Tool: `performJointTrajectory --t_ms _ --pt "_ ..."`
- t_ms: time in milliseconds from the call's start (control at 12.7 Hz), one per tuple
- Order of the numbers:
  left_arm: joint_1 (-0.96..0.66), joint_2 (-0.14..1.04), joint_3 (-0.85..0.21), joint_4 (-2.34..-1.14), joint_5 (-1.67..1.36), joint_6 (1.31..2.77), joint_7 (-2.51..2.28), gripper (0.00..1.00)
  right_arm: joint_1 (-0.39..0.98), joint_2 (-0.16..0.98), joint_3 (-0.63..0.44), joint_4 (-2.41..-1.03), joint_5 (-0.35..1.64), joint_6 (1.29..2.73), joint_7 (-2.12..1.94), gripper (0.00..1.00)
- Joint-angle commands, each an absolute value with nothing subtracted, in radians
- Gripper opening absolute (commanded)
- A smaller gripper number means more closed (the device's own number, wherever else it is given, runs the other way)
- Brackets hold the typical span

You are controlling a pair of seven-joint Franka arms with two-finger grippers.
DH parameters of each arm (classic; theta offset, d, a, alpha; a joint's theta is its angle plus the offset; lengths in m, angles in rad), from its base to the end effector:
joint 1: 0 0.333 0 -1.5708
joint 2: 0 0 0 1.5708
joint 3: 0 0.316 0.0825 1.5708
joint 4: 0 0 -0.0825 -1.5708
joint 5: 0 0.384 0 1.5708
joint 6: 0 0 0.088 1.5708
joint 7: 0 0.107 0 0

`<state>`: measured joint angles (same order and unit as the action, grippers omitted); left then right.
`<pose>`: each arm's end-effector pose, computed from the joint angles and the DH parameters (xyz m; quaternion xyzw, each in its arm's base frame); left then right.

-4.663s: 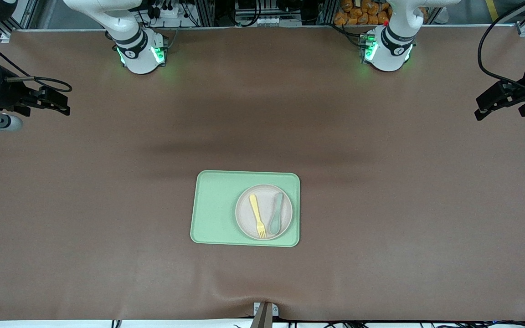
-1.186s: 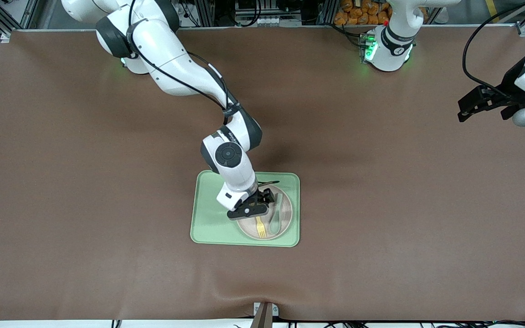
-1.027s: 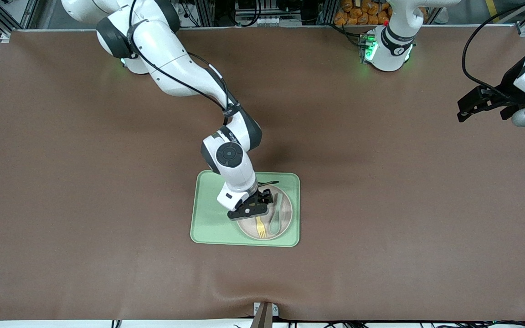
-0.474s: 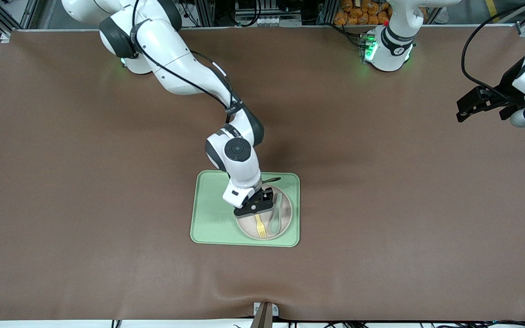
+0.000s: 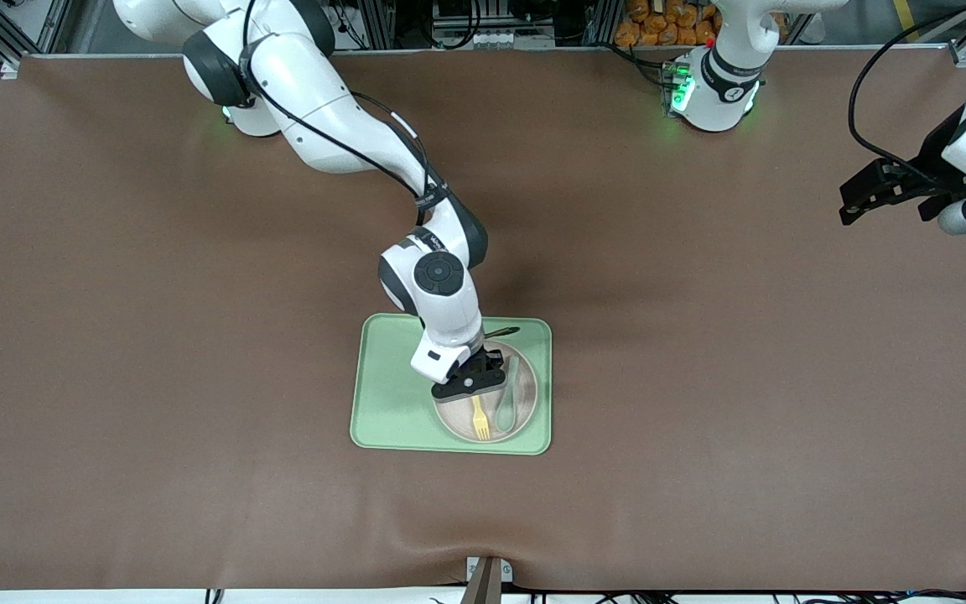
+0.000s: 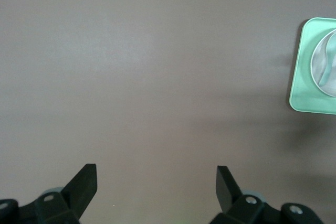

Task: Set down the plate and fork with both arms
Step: 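Lower the right gripper and grasp the yellow fork handle, then lift the fork off the plate, set it on the tray beside it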

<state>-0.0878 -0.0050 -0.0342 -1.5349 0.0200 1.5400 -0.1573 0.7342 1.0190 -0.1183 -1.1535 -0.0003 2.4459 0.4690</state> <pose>0.5465 -0.0648 0.6415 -0.9998 -0.0180 -0.0064 0.0093 0.6262 0.4813 0.2029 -0.9834 -0.1072 -0.1428 0.0323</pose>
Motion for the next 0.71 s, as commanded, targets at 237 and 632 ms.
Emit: performJointTrajectory --t_ms 237,632 --pt "-0.092 -0.008 -0.037 -1.537 0.021 1.536 -0.164 1.0 0.729 0.917 -0.115 -1.16 0.028 2.321 0.486 0.0" --pt "-0.092 -0.009 -0.047 -1.543 0.021 1.534 -0.164 1.0 0.666 0.819 -0.144 -1.193 0.026 2.07 0.521 0.0"
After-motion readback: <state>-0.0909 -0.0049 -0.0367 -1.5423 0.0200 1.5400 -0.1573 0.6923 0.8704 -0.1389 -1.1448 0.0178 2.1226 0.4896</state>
